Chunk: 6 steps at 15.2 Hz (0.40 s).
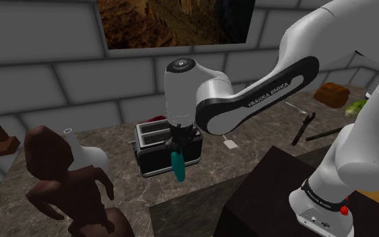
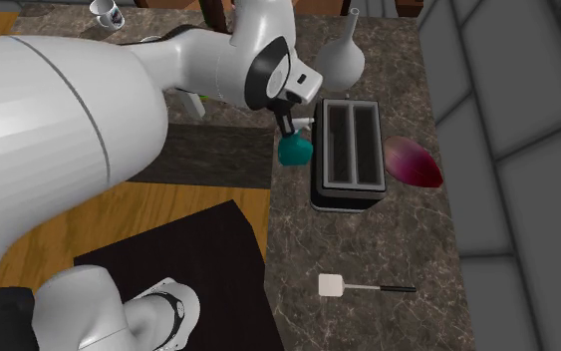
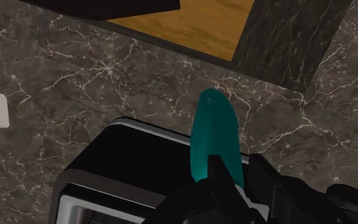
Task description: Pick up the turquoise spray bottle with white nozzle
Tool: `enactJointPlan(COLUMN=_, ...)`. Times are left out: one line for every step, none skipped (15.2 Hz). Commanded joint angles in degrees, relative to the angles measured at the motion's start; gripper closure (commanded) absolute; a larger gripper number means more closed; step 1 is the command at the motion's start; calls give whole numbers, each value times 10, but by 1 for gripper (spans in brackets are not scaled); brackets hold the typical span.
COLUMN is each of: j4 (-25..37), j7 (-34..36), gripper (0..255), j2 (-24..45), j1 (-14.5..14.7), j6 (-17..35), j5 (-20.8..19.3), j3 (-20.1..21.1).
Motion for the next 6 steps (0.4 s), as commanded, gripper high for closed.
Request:
enactJointPlan(j4=6, j7=-7, gripper=255, j2=-11, j1=0, j6=-14, j5=9, j3=1)
enactJointPlan(j4=9, j7=-10, gripper=255, j2=-15, j1=-1, j6=-21, j5=12, j3=1)
enactJointPlan(j4=13, j7=-13, gripper=255, j2=-19, j1=-1, j6=-28, j5=15, j3=1)
enactJointPlan(j4=17, j7=-16, gripper=255, j2=-23, j1=-1, j6=-35, j5=19, j3=1)
enactJointPlan(j4=18, j7=-16, gripper=255, j2=-23, j1=-1, j6=-36, j5=19, j3=1)
enactJointPlan(j4=18, j7=-16, gripper=255, j2=-23, j1=-1, j6=-36, j5=19, j3=1)
